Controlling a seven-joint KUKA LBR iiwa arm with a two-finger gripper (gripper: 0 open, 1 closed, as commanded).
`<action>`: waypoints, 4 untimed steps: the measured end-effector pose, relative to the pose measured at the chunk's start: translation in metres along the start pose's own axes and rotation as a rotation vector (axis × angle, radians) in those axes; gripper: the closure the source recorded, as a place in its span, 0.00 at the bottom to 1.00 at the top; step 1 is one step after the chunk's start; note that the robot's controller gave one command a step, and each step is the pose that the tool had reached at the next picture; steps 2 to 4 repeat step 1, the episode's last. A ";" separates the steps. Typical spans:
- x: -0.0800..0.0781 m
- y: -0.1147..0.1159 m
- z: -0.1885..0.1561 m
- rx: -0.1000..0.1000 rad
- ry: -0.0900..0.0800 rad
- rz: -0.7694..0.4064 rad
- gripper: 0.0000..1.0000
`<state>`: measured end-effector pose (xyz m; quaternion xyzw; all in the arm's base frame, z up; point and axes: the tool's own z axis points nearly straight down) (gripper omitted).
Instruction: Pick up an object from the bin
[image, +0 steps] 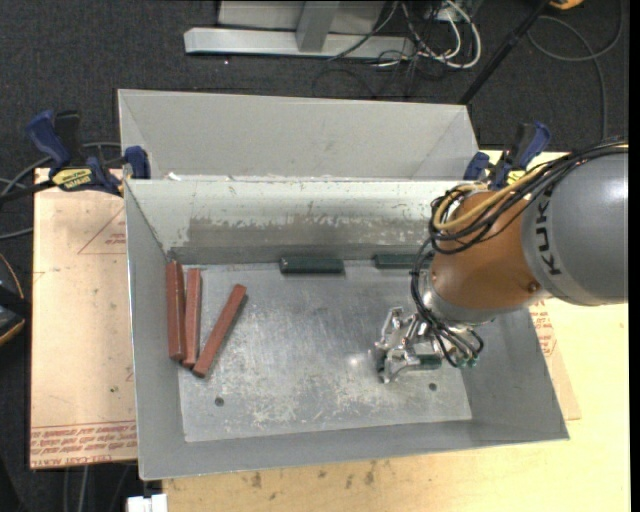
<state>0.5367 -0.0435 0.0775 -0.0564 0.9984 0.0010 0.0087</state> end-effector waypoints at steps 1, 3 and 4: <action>-0.008 -0.023 -0.189 0.001 0.015 0.109 1.00; -0.008 -0.023 -0.189 0.001 0.015 0.109 1.00; -0.008 -0.023 -0.189 0.001 0.015 0.109 1.00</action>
Offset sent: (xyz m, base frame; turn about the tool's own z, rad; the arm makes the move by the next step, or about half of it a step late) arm 0.0000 0.0000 0.0000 0.0000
